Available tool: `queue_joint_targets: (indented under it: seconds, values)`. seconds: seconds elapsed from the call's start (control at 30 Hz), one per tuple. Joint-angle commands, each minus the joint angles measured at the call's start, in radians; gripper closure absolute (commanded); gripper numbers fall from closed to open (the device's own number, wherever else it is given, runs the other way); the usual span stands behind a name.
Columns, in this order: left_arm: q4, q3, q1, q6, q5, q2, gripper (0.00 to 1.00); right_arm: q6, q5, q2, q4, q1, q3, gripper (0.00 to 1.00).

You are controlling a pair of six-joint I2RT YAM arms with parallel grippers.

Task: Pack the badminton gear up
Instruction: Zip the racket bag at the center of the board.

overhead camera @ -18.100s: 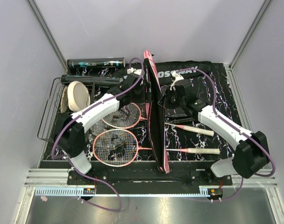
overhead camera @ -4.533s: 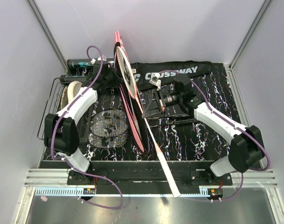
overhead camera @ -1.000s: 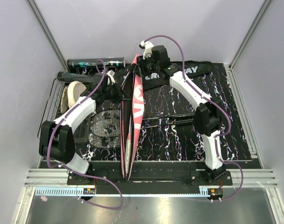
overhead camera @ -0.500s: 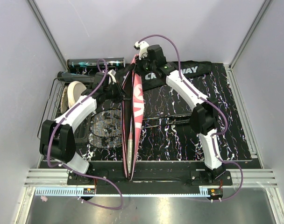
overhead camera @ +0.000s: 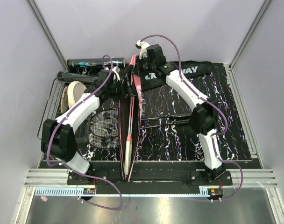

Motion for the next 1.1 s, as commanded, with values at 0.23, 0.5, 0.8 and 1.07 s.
queue_joint_targets:
  seconds: [0.23, 0.5, 0.8, 1.07]
  values:
    - [0.064, -0.039, -0.11, 0.041, -0.161, -0.079, 0.15, 0.258, -0.09, -0.087, -0.023, -0.026, 0.045, 1.0]
    - [0.029, -0.073, -0.097, 0.07, -0.181, -0.245, 0.01, 0.224, -0.082, -0.084, -0.047, -0.033, 0.051, 1.0]
    - [-0.031, -0.004, -0.153, 0.054, -0.268, -0.093, 0.01, 0.273, -0.101, -0.09, -0.047, -0.036, 0.067, 1.0]
    - [-0.036, 0.043, -0.174, 0.05, -0.329, -0.036, 0.84, 0.339, -0.166, -0.113, -0.052, -0.035, 0.029, 1.0]
